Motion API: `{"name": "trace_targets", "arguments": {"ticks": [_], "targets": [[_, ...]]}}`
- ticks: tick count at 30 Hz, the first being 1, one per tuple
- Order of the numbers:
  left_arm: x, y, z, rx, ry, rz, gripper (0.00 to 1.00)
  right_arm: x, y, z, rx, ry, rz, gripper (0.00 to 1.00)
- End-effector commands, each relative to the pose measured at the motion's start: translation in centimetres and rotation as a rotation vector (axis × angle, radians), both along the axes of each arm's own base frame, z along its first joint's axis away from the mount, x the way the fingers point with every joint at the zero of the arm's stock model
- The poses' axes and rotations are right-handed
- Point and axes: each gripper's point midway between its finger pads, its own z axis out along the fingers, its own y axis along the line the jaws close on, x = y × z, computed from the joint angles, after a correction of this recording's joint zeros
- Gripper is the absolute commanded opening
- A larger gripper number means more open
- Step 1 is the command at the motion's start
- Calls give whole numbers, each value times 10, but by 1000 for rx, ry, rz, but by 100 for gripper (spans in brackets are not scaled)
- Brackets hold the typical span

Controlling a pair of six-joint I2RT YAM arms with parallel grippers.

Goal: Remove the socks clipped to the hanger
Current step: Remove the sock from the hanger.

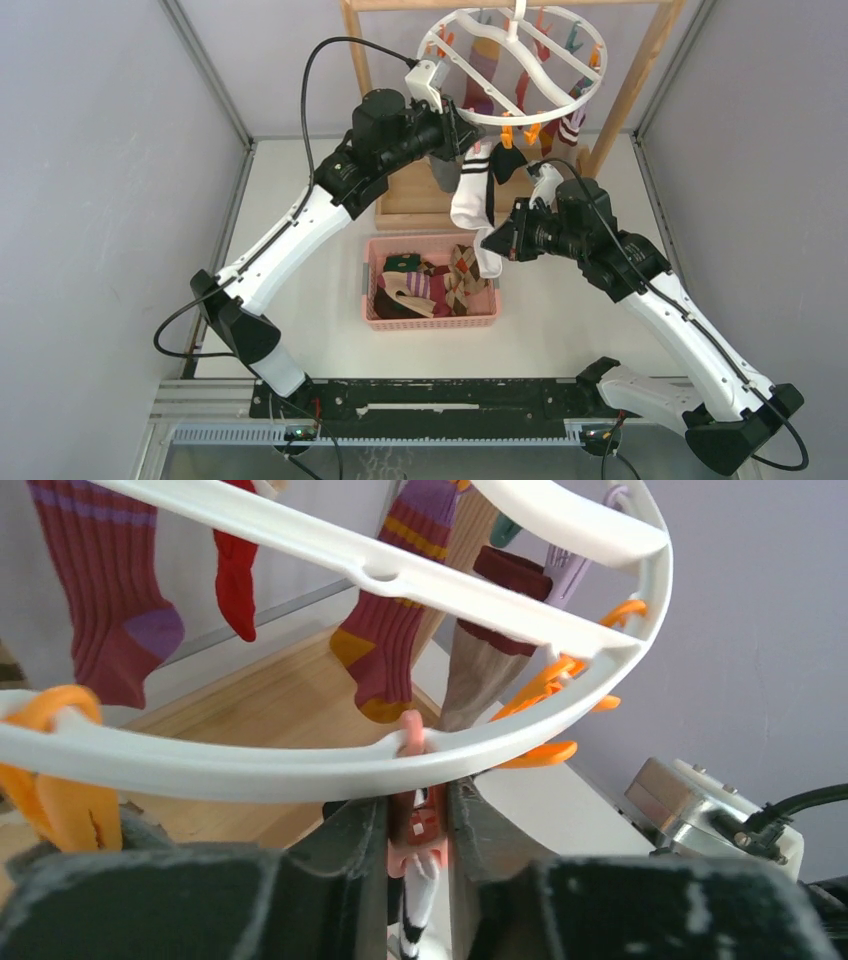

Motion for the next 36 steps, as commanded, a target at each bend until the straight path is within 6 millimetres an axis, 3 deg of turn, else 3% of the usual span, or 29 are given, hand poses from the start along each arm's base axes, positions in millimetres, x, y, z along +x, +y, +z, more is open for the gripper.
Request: {"name": "trace_targets", "arguments": {"ticks": [1, 6, 22, 33, 36], "targets": [[-1, 5, 34, -56, -50, 3, 14, -2, 5, 9, 22, -38, 29, 0], [-2, 5, 35, -59, -51, -3, 1, -1, 6, 9, 24, -37, 30, 0], [-6, 8, 24, -31, -25, -10, 4, -2, 14, 14, 53, -49, 63, 0], [-13, 15, 14, -1, -1, -11, 43, -8, 34, 20, 100, -51, 154, 0], [-16, 19, 12, 8, -6, -4, 50, -8, 39, 17, 100, -42, 171, 0]]}}
